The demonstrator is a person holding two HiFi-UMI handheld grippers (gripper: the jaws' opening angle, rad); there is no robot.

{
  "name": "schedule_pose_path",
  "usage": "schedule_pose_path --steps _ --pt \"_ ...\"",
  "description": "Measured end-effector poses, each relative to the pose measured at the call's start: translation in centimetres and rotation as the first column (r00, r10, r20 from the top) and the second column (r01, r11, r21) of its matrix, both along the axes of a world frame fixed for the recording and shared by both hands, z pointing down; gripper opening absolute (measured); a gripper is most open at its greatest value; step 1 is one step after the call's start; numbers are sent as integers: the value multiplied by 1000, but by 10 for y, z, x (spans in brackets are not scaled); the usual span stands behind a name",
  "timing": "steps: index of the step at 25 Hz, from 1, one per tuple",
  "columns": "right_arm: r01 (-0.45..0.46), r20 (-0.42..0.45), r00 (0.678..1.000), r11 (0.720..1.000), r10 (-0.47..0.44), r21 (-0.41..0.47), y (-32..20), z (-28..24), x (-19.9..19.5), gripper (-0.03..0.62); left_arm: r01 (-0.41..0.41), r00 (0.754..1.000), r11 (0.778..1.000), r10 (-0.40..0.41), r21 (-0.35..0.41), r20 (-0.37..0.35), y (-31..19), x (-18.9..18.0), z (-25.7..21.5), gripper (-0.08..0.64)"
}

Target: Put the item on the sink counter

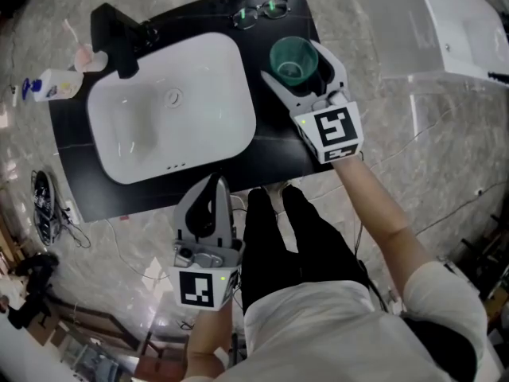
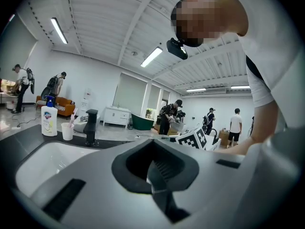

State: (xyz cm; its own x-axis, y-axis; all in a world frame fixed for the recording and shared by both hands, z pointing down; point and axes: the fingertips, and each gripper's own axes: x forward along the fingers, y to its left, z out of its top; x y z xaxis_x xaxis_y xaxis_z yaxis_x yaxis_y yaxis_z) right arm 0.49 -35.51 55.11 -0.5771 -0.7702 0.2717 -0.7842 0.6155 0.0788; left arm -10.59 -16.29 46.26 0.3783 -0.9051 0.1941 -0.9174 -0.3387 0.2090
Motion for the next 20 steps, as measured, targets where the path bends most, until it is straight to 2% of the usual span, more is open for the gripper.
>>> schedule_pose_path --steps 20 --pt "7 7 1000 1000 -7 -3 -13 11 -5 403 17 1000 1000 -17 -12 -13 -10 -1 12 2"
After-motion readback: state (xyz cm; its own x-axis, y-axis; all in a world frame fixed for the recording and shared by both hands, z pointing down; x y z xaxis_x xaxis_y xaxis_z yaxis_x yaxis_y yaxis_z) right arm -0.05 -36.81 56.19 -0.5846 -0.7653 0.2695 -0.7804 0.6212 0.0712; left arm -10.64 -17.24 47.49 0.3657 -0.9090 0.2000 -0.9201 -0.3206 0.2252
